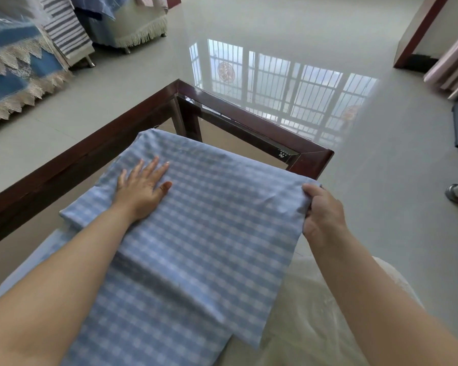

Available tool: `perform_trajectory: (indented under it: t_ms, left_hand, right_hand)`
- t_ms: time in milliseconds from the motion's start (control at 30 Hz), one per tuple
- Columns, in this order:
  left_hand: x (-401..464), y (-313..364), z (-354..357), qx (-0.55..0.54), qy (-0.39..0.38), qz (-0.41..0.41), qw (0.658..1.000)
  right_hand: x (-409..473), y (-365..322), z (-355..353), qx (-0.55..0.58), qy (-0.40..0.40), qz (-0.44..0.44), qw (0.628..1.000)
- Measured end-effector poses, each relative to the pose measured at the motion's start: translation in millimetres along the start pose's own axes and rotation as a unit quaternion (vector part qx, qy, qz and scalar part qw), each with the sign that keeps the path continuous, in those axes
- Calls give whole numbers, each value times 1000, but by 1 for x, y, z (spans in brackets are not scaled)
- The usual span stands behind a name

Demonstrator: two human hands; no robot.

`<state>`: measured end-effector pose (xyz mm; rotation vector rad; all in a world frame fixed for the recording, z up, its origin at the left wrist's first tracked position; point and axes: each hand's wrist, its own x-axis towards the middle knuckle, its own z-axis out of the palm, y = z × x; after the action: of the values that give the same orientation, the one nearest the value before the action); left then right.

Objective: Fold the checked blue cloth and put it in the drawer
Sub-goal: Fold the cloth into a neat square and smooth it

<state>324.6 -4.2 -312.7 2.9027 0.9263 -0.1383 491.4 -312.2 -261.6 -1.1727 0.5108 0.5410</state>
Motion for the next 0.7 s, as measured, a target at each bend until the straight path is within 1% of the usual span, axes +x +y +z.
perform_trajectory:
  t_ms: [33, 100, 200, 233, 267, 300, 333, 367, 400, 433, 500, 533, 567, 600, 633, 667, 700]
  left_hand:
    - [0, -3, 0, 1, 1, 5, 1000]
    - [1, -7, 1, 3, 7, 9, 1000]
    - [1, -7, 3, 4, 9, 10, 1000]
    - [1, -7, 3, 2, 9, 11, 1000]
    - [2, -7, 2, -2, 10, 11, 1000]
    - [2, -7, 0, -9, 15, 7, 1000]
    - [2, -8, -3, -20, 29, -3, 999]
    - [3, -8, -7, -31, 50, -15, 998]
    - [3, -7, -11, -33, 73, -26, 996]
    - [5, -6, -14, -23, 92, -29, 995]
    - [12, -1, -20, 4, 109, -28, 994]
    - [17, 0, -21, 8, 99, -32, 995]
    - [23, -2, -22, 6, 79, -44, 996]
    - [28, -6, -21, -3, 51, -62, 997]
    - [33, -11, -19, -16, 16, -88, 996]
    - [36, -16, -17, -30, -16, -117, 993]
    - [39, -19, -16, -37, -36, -143, 988]
  right_hand:
    - [4, 2, -1, -31, 23, -39, 998]
    - [10, 6, -4, -88, 52, -87, 991]
    - [21, 7, -13, -118, 50, -107, 986]
    - [24, 7, -17, -147, 44, -125, 980]
    - [26, 6, -19, -227, 42, -157, 960]
    - [28, 6, -21, -346, 44, -201, 915]
    - [30, 6, -22, -469, 56, -242, 847]
    - [30, 6, -20, -566, 70, -281, 772]
    - [27, 5, -16, -624, 78, -319, 709]
    - [23, 5, -9, -647, 73, -367, 665]
    - [12, 10, 8, -619, 28, -486, 616]
    - [8, 16, 16, -611, -6, -535, 583]
    - [6, 24, 22, -637, -45, -553, 536]
    - [6, 33, 26, -692, -96, -525, 487]
    - [9, 43, 27, -745, -140, -470, 452]
    - [16, 50, 25, -788, -171, -404, 432]
    - [23, 54, 23, -808, -186, -362, 426]
